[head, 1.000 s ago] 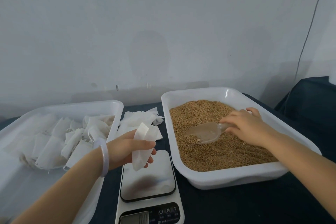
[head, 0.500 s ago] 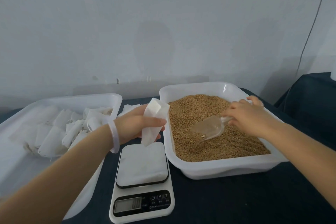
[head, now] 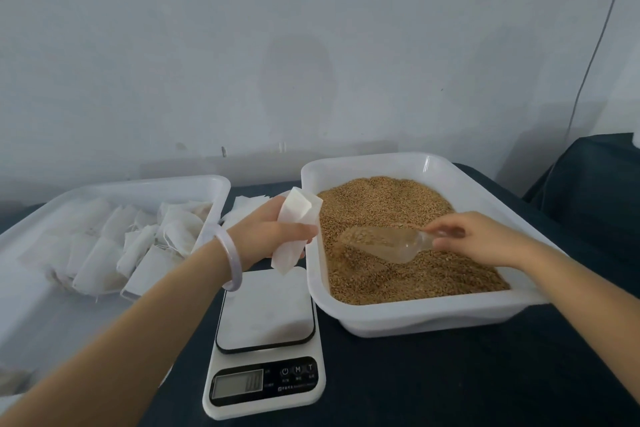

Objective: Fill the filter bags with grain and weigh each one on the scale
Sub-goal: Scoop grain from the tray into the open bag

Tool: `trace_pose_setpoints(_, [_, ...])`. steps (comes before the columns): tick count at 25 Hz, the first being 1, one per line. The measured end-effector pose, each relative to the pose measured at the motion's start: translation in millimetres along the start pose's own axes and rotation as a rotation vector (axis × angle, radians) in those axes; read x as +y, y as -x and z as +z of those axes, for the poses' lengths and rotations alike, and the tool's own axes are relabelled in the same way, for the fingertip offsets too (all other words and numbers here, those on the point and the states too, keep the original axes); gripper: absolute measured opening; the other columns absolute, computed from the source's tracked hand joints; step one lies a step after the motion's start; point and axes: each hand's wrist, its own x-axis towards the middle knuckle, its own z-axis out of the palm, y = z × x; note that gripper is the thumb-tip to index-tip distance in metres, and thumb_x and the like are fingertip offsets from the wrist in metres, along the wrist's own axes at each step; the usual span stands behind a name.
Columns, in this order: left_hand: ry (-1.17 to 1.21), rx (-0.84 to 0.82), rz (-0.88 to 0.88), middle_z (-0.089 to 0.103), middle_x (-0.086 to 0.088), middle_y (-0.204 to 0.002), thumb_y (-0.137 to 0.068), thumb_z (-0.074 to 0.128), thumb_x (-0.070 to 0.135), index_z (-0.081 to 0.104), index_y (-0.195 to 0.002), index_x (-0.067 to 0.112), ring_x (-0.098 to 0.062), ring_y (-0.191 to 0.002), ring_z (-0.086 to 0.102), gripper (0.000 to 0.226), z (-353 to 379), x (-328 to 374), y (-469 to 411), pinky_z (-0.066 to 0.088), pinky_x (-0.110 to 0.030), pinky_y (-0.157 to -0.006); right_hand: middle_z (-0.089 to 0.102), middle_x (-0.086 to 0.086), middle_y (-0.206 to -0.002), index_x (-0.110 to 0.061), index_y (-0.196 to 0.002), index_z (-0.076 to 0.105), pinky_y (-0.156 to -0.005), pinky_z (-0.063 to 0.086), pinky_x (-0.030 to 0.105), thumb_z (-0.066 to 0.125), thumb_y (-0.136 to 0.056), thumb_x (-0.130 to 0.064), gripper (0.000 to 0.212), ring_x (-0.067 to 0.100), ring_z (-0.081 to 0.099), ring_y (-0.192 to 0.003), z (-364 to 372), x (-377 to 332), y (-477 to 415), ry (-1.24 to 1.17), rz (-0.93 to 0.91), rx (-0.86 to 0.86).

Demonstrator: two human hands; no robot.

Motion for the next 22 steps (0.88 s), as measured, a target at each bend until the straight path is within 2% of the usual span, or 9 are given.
trace_pose_setpoints(2, [-0.129, 0.077, -0.03, 0.064, -0.007, -0.098, -0.084, 0.068, 0.014, 0.052, -0.115, 0.018, -0.022, -0.085, 0.066, 0.035, 8, -2, -2, 0.058, -0.04, -0.071, 0.058, -0.016, -0.113, -0.037, -0.111, 0.056, -0.099, 0.043, 0.033, 0.061, -0.088, -0.025, 0.027, 0.01, 0.054, -0.111, -5, 1, 8, -0.086, -0.006, 0.059])
trace_pose_setpoints(3, [-0.227, 0.111, -0.041, 0.064, -0.007, -0.1, -0.083, 0.07, 0.019, 0.05, -0.114, 0.018, -0.024, -0.089, 0.066, 0.037, 12, -2, -3, 0.057, -0.041, -0.075, 0.059, -0.017, -0.112, -0.036, -0.111, 0.056, -0.097, 0.042, 0.031, 0.061, -0.088, -0.024, 0.027, 0.009, 0.054, -0.11, -7, 1, 11, -0.124, -0.007, 0.078])
trace_pose_setpoints(4, [-0.321, 0.125, -0.04, 0.063, -0.005, -0.1, -0.082, 0.071, 0.023, 0.048, -0.113, 0.019, -0.023, -0.09, 0.065, 0.039, 17, -1, -6, 0.056, -0.04, -0.075, 0.059, -0.017, -0.111, -0.036, -0.111, 0.057, -0.096, 0.042, 0.029, 0.062, -0.088, -0.022, 0.028, 0.008, 0.055, -0.109, -11, 1, 15, -0.154, -0.007, 0.091])
trace_pose_setpoints(7, [-0.507, 0.132, 0.03, 0.058, 0.003, -0.093, -0.08, 0.071, 0.029, 0.042, -0.107, 0.021, -0.014, -0.083, 0.059, 0.04, 31, -1, -16, 0.047, -0.026, -0.06, 0.059, -0.019, -0.108, -0.032, -0.114, 0.059, -0.088, 0.04, 0.02, 0.062, -0.087, -0.019, 0.029, -0.001, 0.054, -0.103, -25, -1, 23, -0.151, -0.026, 0.113])
trace_pose_setpoints(9, [-0.635, 0.152, 0.08, 0.053, 0.007, -0.09, -0.08, 0.071, 0.033, 0.039, -0.103, 0.022, -0.014, -0.081, 0.056, 0.041, 38, -1, -25, 0.042, -0.025, -0.058, 0.058, -0.025, -0.106, -0.031, -0.115, 0.06, -0.079, 0.037, 0.011, 0.063, -0.087, -0.021, 0.03, -0.011, 0.051, -0.097, -40, -6, 27, -0.11, -0.046, 0.121])
trace_pose_setpoints(11, [-0.708, 0.16, 0.092, 0.052, 0.01, -0.088, -0.079, 0.07, 0.036, 0.037, -0.102, 0.024, -0.014, -0.08, 0.056, 0.042, 43, -2, -32, 0.041, -0.026, -0.059, 0.058, -0.029, -0.106, -0.035, -0.112, 0.061, -0.078, 0.036, 0.008, 0.064, -0.086, -0.023, 0.029, -0.017, 0.051, -0.096, -58, -11, 32, -0.113, -0.065, 0.143])
trace_pose_setpoints(17, [-0.617, 0.147, 0.089, 0.054, 0.011, -0.089, -0.074, 0.073, 0.043, 0.037, -0.093, 0.031, -0.004, -0.074, 0.056, 0.042, 48, -4, -39, 0.038, -0.017, -0.052, 0.059, -0.032, -0.108, -0.047, -0.101, 0.06, -0.09, 0.034, 0.016, 0.064, -0.086, -0.024, 0.029, -0.023, 0.049, -0.098, -86, -30, 37, -0.011, -0.117, 0.085])
trace_pose_setpoints(20, [-0.576, 0.137, 0.11, 0.055, 0.01, -0.091, -0.074, 0.073, 0.043, 0.036, -0.087, 0.033, -0.003, -0.076, 0.055, 0.04, 50, -5, -38, 0.039, -0.016, -0.053, 0.058, -0.03, -0.108, -0.048, -0.1, 0.059, -0.086, 0.032, 0.011, 0.064, -0.086, -0.024, 0.029, -0.027, 0.046, -0.095, -87, -36, 34, 0.029, -0.133, 0.088])
trace_pose_setpoints(22, [-0.526, 0.134, 0.125, 0.056, 0.007, -0.092, -0.076, 0.073, 0.04, 0.039, -0.091, 0.03, -0.006, -0.076, 0.056, 0.038, 51, -5, -37, 0.043, -0.017, -0.055, 0.058, -0.03, -0.107, -0.049, -0.1, 0.059, -0.083, 0.032, 0.009, 0.065, -0.086, -0.024, 0.029, -0.028, 0.046, -0.095, -89, -38, 34, 0.049, -0.145, 0.081])
